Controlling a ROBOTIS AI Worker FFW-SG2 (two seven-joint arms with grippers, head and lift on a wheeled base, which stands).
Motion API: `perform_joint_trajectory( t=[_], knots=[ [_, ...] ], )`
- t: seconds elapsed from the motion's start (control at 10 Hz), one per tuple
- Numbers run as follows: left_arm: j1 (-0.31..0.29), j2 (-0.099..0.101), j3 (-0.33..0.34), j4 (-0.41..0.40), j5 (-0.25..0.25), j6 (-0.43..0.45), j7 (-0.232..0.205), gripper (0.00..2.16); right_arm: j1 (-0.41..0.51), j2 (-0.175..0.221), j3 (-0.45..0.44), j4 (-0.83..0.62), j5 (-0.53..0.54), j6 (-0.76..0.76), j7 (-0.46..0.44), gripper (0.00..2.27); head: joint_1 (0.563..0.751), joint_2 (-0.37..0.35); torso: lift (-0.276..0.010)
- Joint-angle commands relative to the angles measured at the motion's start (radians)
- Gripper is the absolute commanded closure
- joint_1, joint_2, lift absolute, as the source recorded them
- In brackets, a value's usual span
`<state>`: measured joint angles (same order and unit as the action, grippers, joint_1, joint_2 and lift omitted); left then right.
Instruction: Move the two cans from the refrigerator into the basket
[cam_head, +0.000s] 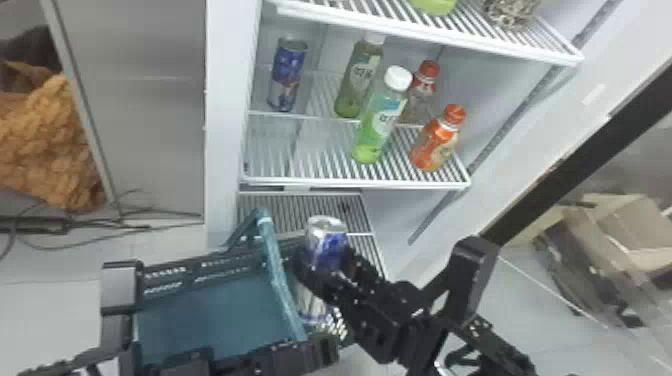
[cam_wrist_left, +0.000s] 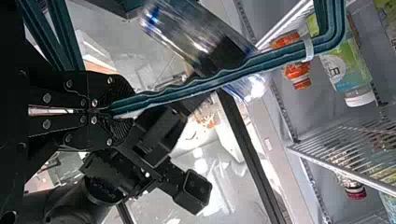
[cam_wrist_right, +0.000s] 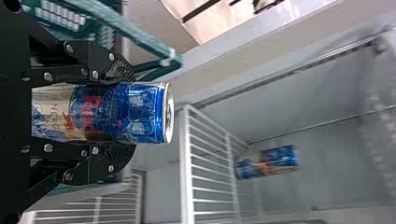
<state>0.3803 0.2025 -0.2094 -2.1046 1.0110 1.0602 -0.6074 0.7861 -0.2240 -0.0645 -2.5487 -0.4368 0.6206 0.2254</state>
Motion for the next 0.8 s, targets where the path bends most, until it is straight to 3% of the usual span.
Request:
perform_joint_trajectory(
  t=[0.0, 0.1, 0.4, 0.7],
  knots=[
    [0.0, 0.0, 0.0, 0.0, 0.0, 0.0, 0.0, 1.22, -0.003, 0.0, 0.001, 0.01, -0.016, 0.062, -0.008, 0.91, 0.695, -0.35, -0.276],
    [0.0, 0.0, 0.0, 0.0, 0.0, 0.0, 0.0, 1.22, -0.015, 0.0, 0.001, 0.022, -0.026, 0.099, -0.006, 0.87, 0.695, -0.35, -0.276],
    [0.0, 0.0, 0.0, 0.0, 0.002, 0.0, 0.0, 1.22, -0.045, -0.003, -0.001, 0.054, -0.028, 0.103, -0.003, 0.44, 0.695, -0.35, -0.276],
    [-0.002, 0.0, 0.0, 0.0, 0.002, 0.0, 0.0, 1.22, -0.047, -0.005, -0.005, 0.051, 0.0, -0.005, 0.008, 0.4, 0.695, -0.35, -0.276]
  ],
)
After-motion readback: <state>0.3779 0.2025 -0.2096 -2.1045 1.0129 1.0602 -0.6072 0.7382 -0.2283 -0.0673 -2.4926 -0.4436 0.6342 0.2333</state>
